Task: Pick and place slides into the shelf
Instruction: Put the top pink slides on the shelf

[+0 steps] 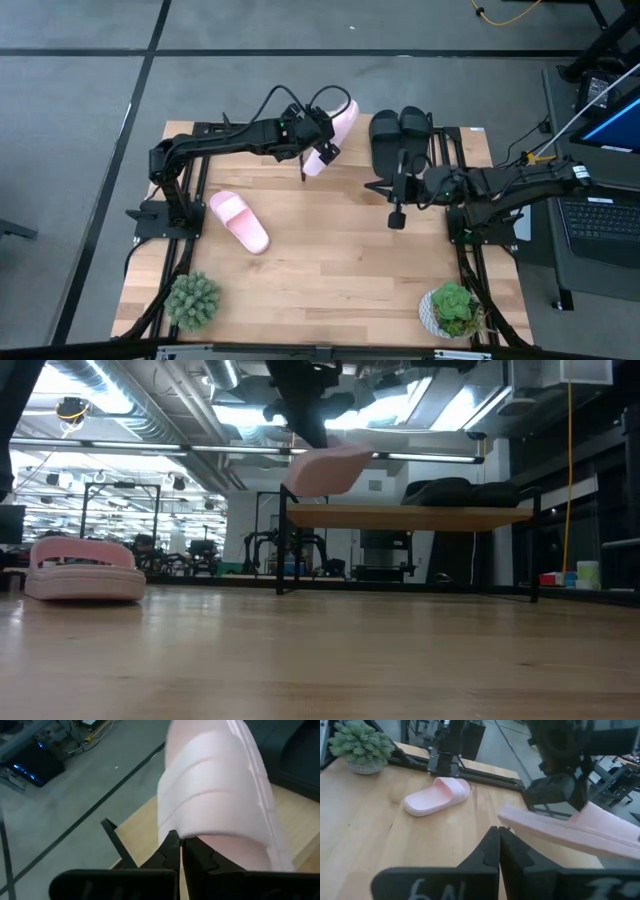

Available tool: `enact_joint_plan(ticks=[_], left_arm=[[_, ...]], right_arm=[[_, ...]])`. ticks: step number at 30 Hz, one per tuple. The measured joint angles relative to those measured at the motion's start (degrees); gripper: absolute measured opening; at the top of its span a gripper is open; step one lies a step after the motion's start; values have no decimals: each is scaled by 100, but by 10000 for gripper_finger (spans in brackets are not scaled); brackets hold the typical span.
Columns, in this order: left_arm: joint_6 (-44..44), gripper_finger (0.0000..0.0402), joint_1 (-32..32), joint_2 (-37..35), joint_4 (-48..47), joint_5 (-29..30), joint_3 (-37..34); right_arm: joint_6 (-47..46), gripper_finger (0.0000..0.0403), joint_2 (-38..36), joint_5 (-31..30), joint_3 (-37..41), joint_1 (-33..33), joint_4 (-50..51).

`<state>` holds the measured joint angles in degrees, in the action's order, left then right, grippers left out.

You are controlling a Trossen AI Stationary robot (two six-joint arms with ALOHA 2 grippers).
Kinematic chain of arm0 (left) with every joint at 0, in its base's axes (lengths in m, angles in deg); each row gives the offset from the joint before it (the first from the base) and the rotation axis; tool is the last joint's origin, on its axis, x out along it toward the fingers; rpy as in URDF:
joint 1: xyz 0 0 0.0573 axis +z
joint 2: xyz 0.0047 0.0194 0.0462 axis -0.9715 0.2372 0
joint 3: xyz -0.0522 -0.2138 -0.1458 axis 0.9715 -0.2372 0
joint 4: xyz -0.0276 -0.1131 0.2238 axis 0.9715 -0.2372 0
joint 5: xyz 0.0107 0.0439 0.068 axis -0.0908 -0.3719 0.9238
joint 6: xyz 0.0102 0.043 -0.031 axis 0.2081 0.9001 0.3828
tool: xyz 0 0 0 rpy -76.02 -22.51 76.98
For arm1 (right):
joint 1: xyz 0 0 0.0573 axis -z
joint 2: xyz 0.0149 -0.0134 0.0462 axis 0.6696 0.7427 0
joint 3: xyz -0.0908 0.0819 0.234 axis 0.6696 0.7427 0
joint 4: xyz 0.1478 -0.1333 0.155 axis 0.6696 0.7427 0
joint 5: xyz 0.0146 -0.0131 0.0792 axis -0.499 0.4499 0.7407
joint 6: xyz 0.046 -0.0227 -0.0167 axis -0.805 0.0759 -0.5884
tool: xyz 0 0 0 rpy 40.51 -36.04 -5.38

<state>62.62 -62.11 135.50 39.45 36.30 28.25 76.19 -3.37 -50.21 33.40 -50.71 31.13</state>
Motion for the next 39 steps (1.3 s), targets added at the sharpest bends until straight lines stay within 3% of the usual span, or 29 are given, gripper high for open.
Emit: enact_joint_plan(ticks=[31,39], left_arm=[[15,0,70,216,33,94,-2],[17,33,72,216,114,-161,-2]], right_arm=[[-192,7,4,-4,2,-210,317],[-292,8,4,-4,2,-210,420]])
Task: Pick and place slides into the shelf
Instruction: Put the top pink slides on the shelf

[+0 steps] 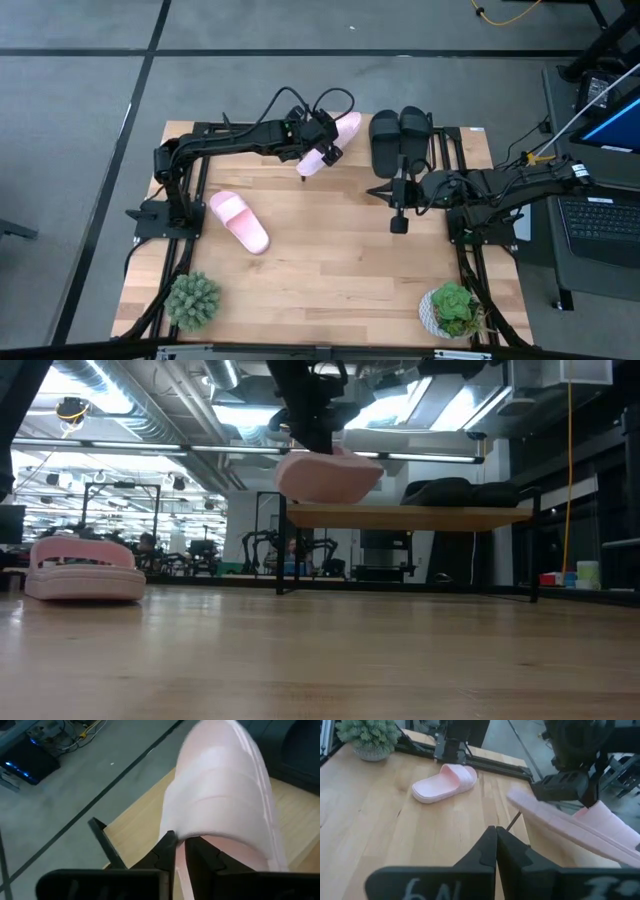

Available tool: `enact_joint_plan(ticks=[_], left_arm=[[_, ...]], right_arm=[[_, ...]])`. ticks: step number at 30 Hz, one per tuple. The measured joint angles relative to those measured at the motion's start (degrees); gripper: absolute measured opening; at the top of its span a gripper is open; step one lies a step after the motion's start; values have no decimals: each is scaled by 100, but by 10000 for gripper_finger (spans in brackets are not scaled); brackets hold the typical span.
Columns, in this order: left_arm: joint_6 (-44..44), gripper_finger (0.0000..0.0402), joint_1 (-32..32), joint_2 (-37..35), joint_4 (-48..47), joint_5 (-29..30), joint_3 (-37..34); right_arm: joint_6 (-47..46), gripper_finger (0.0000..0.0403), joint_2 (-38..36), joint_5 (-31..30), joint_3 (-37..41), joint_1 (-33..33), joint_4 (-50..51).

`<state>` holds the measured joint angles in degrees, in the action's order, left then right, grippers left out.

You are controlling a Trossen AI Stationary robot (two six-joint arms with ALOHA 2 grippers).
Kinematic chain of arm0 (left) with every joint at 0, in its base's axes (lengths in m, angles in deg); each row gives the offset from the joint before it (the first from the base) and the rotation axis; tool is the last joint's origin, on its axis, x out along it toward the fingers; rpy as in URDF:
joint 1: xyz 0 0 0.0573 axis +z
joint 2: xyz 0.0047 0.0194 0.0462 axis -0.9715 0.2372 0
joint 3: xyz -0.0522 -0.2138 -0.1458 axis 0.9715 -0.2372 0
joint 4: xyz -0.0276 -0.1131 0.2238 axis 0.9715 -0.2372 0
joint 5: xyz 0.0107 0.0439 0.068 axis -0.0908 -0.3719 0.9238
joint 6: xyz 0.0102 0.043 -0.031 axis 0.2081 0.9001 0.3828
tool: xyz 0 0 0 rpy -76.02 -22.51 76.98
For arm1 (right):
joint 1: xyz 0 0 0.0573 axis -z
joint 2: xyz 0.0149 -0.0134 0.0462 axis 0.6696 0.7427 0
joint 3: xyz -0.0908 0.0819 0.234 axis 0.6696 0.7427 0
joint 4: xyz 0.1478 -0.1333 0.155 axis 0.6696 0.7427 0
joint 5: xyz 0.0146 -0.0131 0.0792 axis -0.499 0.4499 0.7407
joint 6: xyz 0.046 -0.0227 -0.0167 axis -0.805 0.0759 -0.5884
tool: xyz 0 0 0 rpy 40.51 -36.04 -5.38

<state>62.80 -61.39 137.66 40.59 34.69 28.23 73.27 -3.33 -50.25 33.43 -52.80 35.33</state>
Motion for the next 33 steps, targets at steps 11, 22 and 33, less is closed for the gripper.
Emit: enact_joint_plan(ticks=[11,22,33], left_arm=[[0,65,0,19,135,-23,0],[56,82,11,116,298,-34,6],[1865,20,-161,-317,216,-402,4]], right_arm=[[-147,9,0,4,2,0,182],[-285,9,0,175,2,0,208],[-112,9,0,442,2,2,244]])
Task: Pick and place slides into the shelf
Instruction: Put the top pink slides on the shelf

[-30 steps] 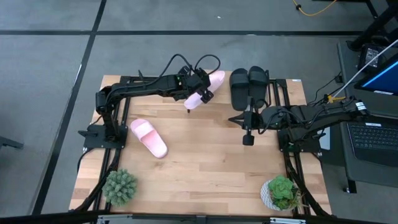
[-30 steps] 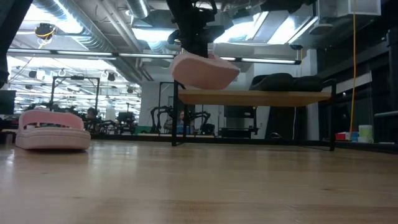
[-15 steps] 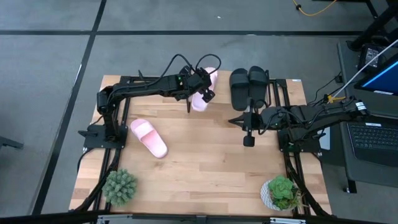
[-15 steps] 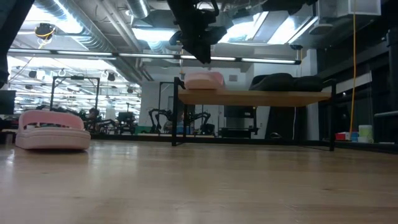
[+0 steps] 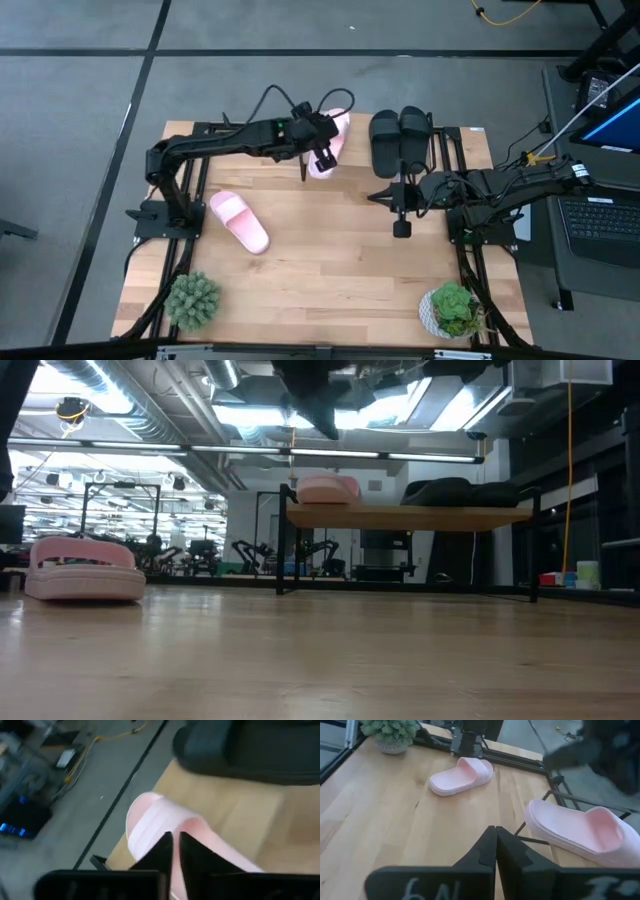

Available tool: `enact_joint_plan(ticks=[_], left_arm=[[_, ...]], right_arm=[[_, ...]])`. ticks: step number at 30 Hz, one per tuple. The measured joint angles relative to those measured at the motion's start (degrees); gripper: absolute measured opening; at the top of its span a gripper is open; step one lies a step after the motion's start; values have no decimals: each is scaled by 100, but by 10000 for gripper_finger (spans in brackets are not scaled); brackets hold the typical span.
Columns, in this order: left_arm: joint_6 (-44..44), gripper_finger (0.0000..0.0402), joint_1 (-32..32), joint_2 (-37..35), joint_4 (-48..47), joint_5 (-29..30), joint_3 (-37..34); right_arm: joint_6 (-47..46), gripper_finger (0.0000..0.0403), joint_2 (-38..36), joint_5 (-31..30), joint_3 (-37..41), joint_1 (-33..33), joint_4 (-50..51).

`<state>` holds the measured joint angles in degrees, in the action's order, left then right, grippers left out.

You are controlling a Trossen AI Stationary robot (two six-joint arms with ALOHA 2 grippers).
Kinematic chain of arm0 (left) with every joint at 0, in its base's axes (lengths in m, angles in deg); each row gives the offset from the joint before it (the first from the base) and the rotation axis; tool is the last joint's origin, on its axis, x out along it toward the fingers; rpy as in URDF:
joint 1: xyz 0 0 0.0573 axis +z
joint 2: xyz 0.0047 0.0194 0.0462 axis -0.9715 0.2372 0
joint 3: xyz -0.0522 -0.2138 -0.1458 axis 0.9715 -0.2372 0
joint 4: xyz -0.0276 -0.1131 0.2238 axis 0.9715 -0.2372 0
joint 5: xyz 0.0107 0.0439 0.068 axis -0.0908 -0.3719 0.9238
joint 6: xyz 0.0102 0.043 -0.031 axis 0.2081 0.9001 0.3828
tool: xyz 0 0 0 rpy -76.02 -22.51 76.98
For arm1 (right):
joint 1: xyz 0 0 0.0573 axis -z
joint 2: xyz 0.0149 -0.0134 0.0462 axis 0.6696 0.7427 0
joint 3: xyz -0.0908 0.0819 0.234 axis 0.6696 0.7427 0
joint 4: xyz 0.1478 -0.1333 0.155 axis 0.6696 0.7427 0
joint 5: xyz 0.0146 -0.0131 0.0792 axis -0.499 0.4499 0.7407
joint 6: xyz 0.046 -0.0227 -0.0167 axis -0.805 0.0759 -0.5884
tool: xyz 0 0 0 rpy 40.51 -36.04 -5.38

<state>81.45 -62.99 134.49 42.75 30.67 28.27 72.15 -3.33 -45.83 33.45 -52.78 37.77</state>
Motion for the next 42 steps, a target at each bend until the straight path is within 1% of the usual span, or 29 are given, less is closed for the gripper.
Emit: enact_joint_plan(ticks=[2,6,8,10,12,15,17,20,22,24,27,29,32,35,37,42], left_arm=[[122,7,-16,-201,-30,-234,0],[199,2,-4,-681,-153,-920,-2],[210,1,-2,-923,-195,-1235,-23],[277,1,-7,-1152,-156,-1342,-128],[336,0,-7,-1402,-130,-1346,-346],[346,0,0,-1841,145,-1371,-953],[352,0,28,-2196,627,-1537,-1546],[373,0,156,-2761,1537,-2120,-2510],[374,0,276,-3118,2034,-2514,-3107],[339,0,409,-3441,2304,-2725,-3613],[242,0,572,-3862,2556,-2770,-4209],[232,0,661,-4129,2727,-2784,-4575],[238,0,784,-4557,3105,-2811,-5110],[241,0,898,-5010,3509,-2872,-5635],[242,0,1027,-5319,3578,-3157,-5967],[363,0,1329,-5901,3713,-4140,-6462]], right_arm=[[89,9,2,19,0,2,-46],[190,9,130,18,0,3,-194],[411,9,306,23,0,32,-435],[589,10,507,35,0,108,-748],[722,10,678,31,-34,245,-793],[642,10,868,56,-232,498,-783],[463,10,986,393,-428,675,-725],[419,10,1209,1088,-747,927,-470],[419,10,1390,1215,-984,1033,-325],[433,10,1606,1215,-1241,1111,-117],[513,10,2021,1214,-1645,1214,250],[726,14,2299,1208,-1904,1227,317],[864,31,2682,1210,-2300,1255,465],[883,60,3012,1214,-2653,1313,747],[869,81,3186,1153,-2850,1383,876],[850,125,3551,615,-3191,1543,952]])
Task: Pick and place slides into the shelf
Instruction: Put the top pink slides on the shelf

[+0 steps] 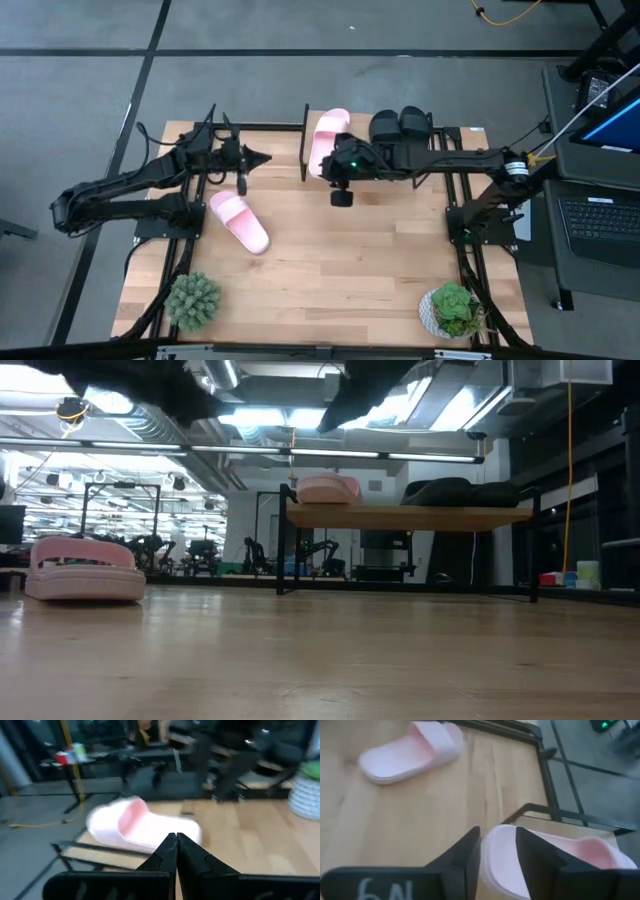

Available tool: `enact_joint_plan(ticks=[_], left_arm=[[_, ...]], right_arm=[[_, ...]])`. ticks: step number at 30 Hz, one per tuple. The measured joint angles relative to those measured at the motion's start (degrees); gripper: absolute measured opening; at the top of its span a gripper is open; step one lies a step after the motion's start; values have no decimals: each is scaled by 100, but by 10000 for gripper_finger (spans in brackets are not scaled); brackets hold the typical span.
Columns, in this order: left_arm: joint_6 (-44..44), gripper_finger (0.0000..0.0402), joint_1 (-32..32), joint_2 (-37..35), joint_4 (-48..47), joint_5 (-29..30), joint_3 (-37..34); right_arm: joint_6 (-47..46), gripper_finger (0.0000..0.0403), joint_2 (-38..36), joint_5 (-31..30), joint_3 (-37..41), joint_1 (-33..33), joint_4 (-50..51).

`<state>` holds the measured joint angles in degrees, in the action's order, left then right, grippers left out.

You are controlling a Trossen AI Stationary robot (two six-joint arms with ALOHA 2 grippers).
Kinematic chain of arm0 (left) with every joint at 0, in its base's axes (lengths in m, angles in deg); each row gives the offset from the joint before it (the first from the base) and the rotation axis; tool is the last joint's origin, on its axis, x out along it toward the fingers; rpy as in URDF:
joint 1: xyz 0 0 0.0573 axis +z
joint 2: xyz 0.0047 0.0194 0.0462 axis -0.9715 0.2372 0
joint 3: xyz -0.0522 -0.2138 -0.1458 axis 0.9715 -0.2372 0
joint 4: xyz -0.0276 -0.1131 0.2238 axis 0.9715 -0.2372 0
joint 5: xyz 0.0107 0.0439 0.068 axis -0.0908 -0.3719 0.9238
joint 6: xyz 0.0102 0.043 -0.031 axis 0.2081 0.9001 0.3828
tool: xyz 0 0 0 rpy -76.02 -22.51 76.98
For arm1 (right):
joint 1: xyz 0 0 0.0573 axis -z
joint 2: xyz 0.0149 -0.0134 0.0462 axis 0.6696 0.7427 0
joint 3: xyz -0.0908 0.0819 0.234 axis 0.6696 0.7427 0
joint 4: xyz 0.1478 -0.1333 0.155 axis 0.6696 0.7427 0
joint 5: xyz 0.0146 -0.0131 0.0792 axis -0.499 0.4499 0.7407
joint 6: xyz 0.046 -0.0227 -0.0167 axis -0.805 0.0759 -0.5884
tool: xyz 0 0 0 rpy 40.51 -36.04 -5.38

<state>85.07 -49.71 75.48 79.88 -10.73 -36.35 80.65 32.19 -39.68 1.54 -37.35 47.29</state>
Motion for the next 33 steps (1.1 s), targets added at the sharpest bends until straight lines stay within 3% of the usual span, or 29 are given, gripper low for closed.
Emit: enact_joint_plan(ticks=[11,26,33], left_arm=[[205,0,700,-123,-235,-1183,-550],[192,0,867,-100,-269,-1209,-744],[181,0,867,-100,-285,-1210,-744]], right_arm=[[-321,138,769,-164,-719,166,816],[-396,138,1249,-181,-962,199,1151],[-398,137,1320,-486,-958,238,1088]])
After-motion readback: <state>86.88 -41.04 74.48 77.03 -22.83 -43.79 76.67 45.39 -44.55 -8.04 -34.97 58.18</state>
